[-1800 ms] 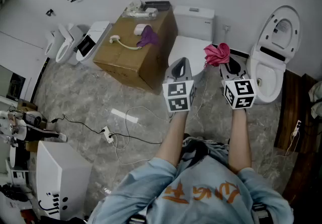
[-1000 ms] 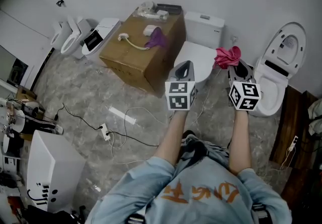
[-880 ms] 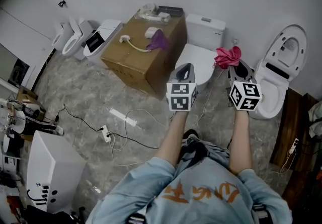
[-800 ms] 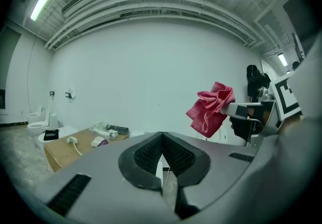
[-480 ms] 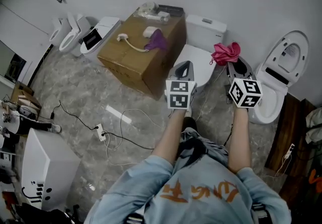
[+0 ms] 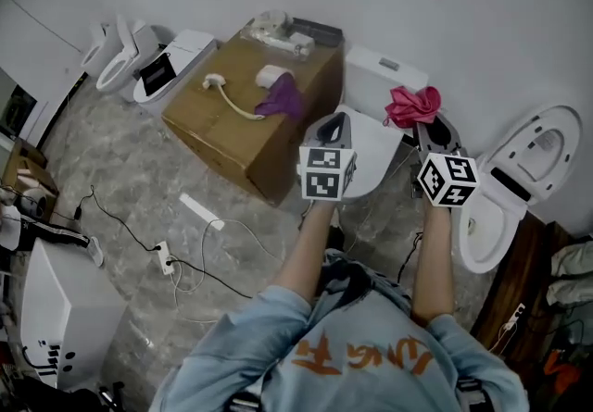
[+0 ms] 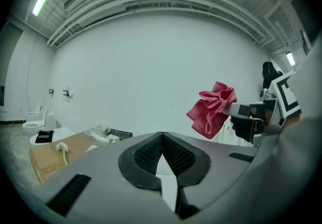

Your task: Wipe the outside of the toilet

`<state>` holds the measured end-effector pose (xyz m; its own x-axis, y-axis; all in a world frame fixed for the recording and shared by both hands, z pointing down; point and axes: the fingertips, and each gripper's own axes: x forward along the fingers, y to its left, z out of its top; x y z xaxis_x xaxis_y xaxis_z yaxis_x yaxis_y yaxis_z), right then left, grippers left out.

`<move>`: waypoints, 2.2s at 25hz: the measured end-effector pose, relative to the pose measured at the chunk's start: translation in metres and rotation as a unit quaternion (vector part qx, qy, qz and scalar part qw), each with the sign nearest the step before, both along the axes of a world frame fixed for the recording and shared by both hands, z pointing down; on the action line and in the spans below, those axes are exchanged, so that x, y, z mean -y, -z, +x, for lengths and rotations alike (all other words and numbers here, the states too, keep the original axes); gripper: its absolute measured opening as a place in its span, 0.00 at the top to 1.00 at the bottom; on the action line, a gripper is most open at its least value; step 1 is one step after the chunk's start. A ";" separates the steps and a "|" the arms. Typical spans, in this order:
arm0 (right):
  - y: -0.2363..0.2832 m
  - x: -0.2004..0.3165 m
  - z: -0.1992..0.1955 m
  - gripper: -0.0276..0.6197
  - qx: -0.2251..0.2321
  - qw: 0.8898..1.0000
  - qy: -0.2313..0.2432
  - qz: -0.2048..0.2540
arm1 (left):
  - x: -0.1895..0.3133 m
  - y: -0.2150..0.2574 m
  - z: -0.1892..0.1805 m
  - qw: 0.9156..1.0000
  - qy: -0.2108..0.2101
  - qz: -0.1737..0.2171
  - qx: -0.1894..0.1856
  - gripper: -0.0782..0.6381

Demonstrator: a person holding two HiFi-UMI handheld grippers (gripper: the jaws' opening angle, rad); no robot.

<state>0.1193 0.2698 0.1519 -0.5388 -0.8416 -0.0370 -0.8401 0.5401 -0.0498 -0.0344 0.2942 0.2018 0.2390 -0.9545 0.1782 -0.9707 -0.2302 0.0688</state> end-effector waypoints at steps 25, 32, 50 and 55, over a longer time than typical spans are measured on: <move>-0.149 0.300 -0.014 0.85 -0.004 0.982 -0.026 -0.187 | 0.324 -0.110 0.015 0.987 -0.075 -0.143 -0.009 0.86; -0.157 0.348 -0.011 0.85 -0.032 0.979 0.033 -0.199 | 0.364 -0.116 0.024 0.988 -0.028 -0.150 -0.023 0.86; -0.207 0.486 -0.066 0.85 -0.132 0.951 0.192 -0.202 | 0.435 -0.164 0.018 0.972 0.043 -0.232 -0.019 0.86; -0.226 0.522 -0.090 0.85 -0.168 0.939 0.229 -0.196 | 0.450 -0.171 0.013 0.969 0.053 -0.242 0.003 0.86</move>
<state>0.0288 -0.2521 0.3784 -0.7733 -0.4328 0.4634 -0.5282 0.8440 -0.0932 -0.0216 -0.1561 0.3724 0.1422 -0.7779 0.6121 -0.9879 -0.0726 0.1373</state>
